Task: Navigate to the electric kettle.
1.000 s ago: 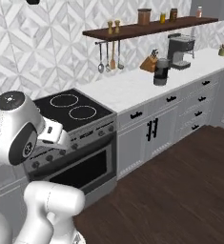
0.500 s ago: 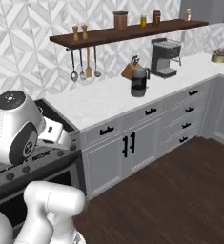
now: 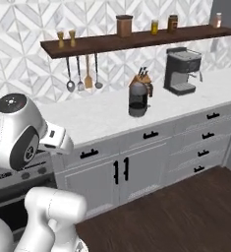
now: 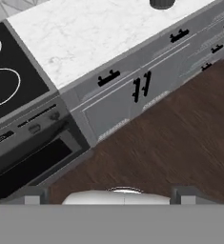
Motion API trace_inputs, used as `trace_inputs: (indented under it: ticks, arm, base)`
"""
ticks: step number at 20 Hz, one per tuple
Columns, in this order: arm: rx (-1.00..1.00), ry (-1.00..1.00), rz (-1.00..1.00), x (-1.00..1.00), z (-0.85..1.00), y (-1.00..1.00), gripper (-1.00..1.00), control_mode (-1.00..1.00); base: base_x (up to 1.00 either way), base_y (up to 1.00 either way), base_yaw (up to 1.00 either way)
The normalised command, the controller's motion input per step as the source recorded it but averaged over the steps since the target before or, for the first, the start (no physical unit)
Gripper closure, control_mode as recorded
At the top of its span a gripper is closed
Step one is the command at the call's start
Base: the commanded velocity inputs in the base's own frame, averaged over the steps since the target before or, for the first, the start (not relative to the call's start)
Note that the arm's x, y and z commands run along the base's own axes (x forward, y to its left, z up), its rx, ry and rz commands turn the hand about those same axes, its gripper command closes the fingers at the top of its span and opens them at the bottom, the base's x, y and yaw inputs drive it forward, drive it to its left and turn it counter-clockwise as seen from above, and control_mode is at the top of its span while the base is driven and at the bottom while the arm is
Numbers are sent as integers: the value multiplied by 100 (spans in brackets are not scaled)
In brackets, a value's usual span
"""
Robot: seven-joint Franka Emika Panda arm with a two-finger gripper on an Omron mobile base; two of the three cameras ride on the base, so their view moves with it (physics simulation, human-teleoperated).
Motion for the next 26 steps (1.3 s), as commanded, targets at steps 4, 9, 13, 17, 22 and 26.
trace_inputs:
  ticks: [4, 9, 13, 17, 22, 26]
  arm:
    - [0, 0, 0, 0, 0, 0, -100, 100]
    - [0, 0, 0, 0, 0, 0, -100, 100]
    - [0, 0, 0, 0, 0, 0, -100, 100]
    - [0, 0, 0, 0, 0, 0, -100, 100]
    - [0, 0, 0, 0, 0, 0, -100, 100]
    - [0, 0, 0, 0, 0, 0, -100, 100]
  base:
    - [24, -100, 40]
    - [22, -100, 40]
    - [80, -100, 30]
    - [96, -100, 38]
    - [100, -54, 51]
    - [69, -9, 39]
